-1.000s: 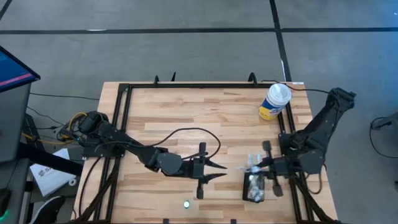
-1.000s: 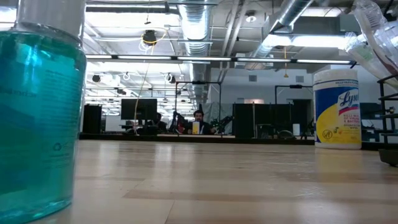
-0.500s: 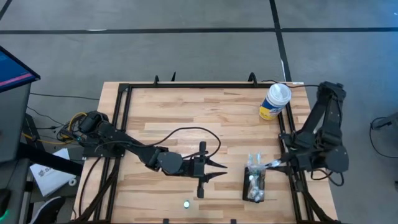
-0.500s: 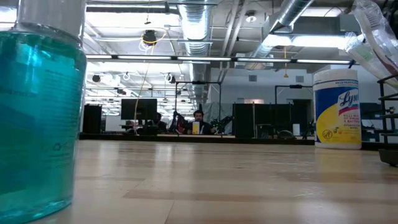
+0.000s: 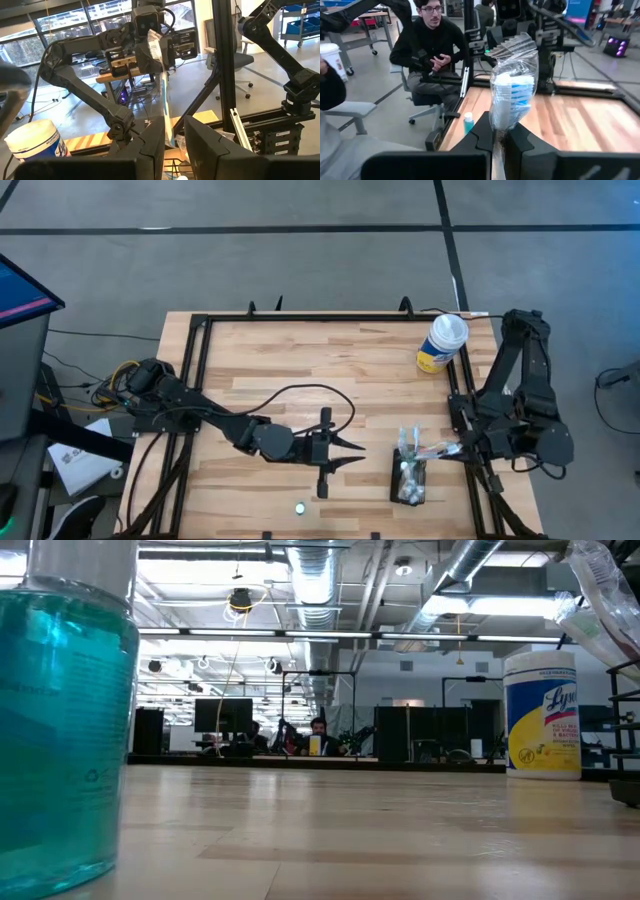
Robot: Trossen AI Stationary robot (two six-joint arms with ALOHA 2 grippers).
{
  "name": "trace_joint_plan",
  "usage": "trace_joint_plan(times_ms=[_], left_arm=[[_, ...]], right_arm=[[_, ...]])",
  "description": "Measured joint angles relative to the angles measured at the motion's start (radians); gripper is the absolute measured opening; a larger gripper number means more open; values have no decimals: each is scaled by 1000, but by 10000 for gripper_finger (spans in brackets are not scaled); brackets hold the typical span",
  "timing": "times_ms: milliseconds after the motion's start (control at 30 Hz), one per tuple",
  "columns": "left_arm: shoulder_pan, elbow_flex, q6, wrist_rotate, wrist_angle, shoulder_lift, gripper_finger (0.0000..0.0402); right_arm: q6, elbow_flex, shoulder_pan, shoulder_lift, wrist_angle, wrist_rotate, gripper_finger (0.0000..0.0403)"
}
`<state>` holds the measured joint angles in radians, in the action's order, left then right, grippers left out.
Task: Pick & Place toothbrushing station
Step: Put the blue toothbrush into the black wire organizer
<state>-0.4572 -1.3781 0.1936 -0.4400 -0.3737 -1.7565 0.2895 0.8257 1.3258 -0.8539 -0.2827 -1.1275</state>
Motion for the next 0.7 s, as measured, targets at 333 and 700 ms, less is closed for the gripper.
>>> trace_joint_plan(times_ms=[333,700], left_arm=[[0,0,0,0,0,0,66],[0,0,0,0,0,0,66]], right_arm=[[291,0,16,-2,-242,0,5],[520,0,16,-77,-428,8,5]])
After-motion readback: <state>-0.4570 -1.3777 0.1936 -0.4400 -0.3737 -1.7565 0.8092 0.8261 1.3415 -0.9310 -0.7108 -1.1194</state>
